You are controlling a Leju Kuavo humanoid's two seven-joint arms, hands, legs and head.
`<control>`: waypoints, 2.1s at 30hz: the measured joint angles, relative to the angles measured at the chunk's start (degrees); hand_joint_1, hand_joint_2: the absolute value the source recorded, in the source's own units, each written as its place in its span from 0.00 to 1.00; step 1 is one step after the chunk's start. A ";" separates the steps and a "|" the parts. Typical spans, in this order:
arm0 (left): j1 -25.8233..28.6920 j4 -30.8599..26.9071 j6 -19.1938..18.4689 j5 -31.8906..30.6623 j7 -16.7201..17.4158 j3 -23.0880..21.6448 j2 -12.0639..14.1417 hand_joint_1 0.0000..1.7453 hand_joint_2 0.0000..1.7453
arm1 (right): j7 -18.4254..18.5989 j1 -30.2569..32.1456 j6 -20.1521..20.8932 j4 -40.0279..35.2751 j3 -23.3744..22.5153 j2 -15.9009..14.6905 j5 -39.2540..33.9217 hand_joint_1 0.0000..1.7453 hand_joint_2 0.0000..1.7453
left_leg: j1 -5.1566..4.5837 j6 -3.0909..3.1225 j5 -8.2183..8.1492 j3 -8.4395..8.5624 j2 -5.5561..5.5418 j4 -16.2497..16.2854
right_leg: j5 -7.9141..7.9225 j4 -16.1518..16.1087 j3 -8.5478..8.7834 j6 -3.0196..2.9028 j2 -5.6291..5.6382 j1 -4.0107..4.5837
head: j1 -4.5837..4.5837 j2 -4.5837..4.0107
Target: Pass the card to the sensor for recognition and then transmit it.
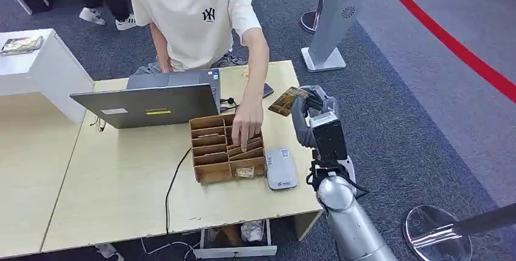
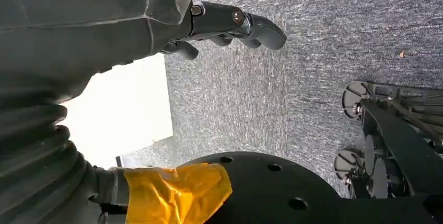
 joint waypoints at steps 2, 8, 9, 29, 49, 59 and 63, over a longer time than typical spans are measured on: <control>0.00 0.00 0.02 -0.15 -0.09 -0.04 -0.02 0.00 1.00 | -0.26 0.01 -0.26 -0.46 0.72 0.13 1.55 1.00 1.00 | 0.00 -0.01 0.00 0.00 0.00 0.00 | 0.00 0.00 0.00 0.00 0.00 0.00 | 0.00 0.00; -0.01 0.00 0.00 -0.90 -0.09 -0.61 -0.04 0.00 1.00 | -1.14 -0.18 -0.92 -0.76 3.85 0.57 6.51 1.00 1.00 | 0.00 -0.01 0.01 0.00 0.00 0.00 | 0.00 0.01 0.01 0.00 0.00 0.00 | 0.00 0.00; -0.01 0.00 0.00 -1.05 -0.09 -0.63 -0.04 0.00 1.00 | -1.18 -0.31 -0.96 -0.76 4.31 0.61 7.06 1.00 1.00 | 0.00 -0.01 0.01 0.00 0.00 0.00 | 0.00 0.00 0.01 0.00 -0.01 0.00 | 0.02 0.00; -0.07 0.00 -0.55 -3.30 0.37 -3.47 0.35 0.00 1.00 | 0.02 -5.74 -2.29 3.30 13.35 0.92 16.58 1.00 1.00 | 0.00 -0.01 0.02 -0.01 0.00 0.00 | 0.00 0.01 0.01 0.00 0.00 0.00 | 0.02 0.00; -0.10 0.00 -1.49 -5.31 0.79 -6.34 1.22 0.00 1.00 | 4.29 -12.75 -3.37 11.90 17.33 1.01 26.29 1.00 1.00 | 0.00 0.00 0.04 -0.01 0.00 0.00 | 0.02 0.01 0.01 -0.01 0.00 0.00 | 0.00 0.00; -0.12 0.00 -1.86 -6.27 0.90 -7.60 1.55 0.00 1.00 | 6.27 -18.37 -4.91 19.10 17.77 1.05 30.31 1.00 1.00 | 0.00 -0.01 0.06 -0.01 -0.01 0.00 | 0.04 0.01 0.01 0.01 -0.01 0.00 | 0.00 0.00; -0.12 0.00 -1.88 -6.43 0.96 -7.98 1.62 0.00 1.00 | 6.56 -19.53 -6.21 21.47 17.79 1.05 32.22 1.00 1.00 | 0.00 -0.01 0.06 -0.02 -0.01 0.00 | 0.04 0.01 0.00 0.01 -0.01 0.00 | 0.02 0.00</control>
